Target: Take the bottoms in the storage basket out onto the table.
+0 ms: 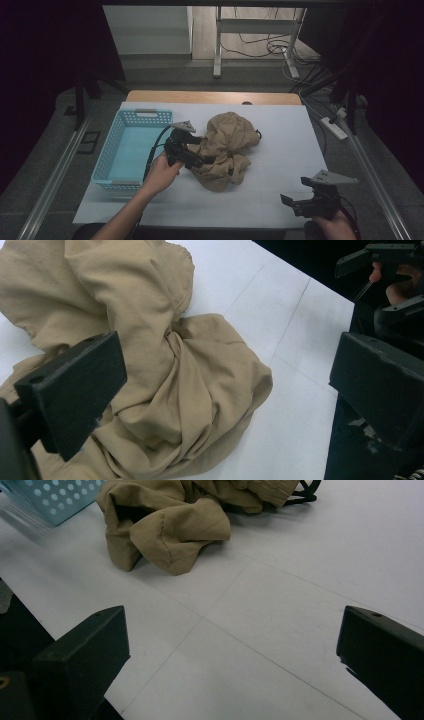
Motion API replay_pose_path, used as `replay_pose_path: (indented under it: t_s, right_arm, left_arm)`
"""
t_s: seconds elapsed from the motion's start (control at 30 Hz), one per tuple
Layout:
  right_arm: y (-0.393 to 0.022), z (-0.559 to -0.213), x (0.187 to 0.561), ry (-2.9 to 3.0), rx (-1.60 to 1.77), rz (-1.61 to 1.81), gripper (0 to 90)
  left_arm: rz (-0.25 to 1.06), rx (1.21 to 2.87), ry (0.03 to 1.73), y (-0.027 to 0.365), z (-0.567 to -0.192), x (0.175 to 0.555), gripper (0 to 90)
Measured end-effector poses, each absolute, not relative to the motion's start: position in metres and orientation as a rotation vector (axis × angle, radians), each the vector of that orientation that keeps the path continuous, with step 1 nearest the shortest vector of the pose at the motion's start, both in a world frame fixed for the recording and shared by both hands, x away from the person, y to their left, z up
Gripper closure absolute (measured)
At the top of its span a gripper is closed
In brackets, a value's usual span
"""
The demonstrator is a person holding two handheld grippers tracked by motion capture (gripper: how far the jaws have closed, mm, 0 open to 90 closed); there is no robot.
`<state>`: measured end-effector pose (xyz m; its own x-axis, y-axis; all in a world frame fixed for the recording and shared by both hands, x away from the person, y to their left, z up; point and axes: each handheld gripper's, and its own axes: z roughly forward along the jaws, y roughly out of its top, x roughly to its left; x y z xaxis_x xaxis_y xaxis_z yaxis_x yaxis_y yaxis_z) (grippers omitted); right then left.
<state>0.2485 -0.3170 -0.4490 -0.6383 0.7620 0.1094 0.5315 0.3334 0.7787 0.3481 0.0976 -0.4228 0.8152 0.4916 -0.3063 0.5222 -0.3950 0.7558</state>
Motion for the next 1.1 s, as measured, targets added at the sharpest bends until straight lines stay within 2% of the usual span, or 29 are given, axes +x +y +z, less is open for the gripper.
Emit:
replay_pose_path:
  t_s: [1.1]
  right_arm:
    - [-0.316,-0.449,0.249,2.33,1.164,1.188,0.3]
  left_arm:
    - [-0.04,2.027,0.775,0.125,-0.429,0.327,0.8]
